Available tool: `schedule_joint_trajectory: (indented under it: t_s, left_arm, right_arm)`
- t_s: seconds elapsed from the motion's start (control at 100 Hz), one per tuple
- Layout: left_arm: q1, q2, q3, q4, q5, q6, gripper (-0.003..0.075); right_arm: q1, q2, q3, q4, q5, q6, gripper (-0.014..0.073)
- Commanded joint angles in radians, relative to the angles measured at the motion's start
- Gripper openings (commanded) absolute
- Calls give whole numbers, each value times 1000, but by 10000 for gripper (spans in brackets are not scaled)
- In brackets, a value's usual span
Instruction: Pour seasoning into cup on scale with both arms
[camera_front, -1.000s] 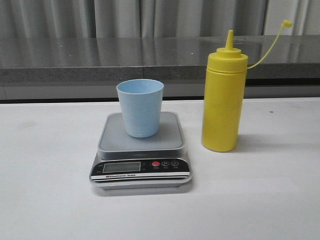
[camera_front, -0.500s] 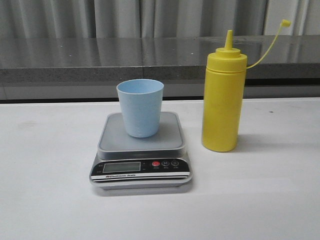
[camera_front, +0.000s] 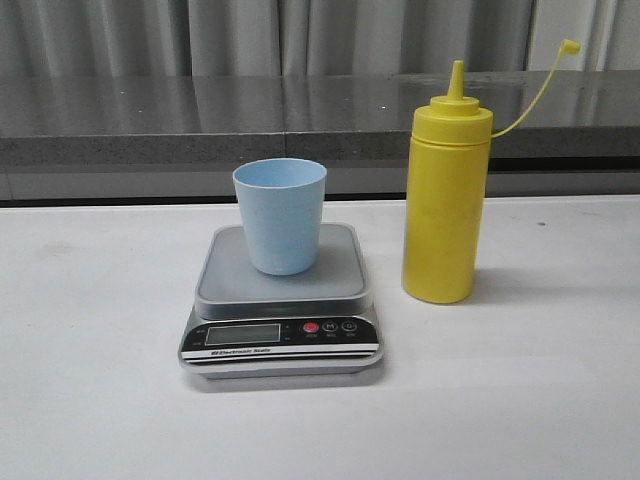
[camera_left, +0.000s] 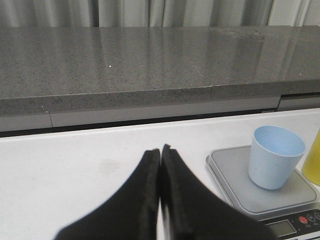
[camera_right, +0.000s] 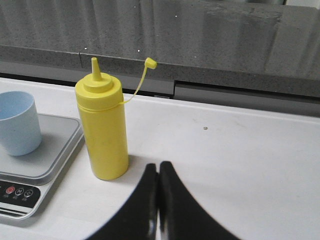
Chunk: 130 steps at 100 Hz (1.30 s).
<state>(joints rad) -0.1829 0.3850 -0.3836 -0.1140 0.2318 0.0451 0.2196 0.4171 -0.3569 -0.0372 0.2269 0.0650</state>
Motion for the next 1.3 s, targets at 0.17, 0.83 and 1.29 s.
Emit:
schedule_joint_trajectory:
  t_s: [0.17, 0.83, 1.29]
  left_arm:
    - [3, 5, -26, -10, -84, -8, -20]
    - [3, 5, -26, -10, -83, -8, -20]
    - [3, 5, -26, -10, -83, -8, -20]
  right_arm:
    - [-13, -120, -7, -41, -60, -11, -69]
    - [-151, -448, 235, -42, -68, -11, -69]
    - [-151, -448, 361, -42, -177, -11, -69]
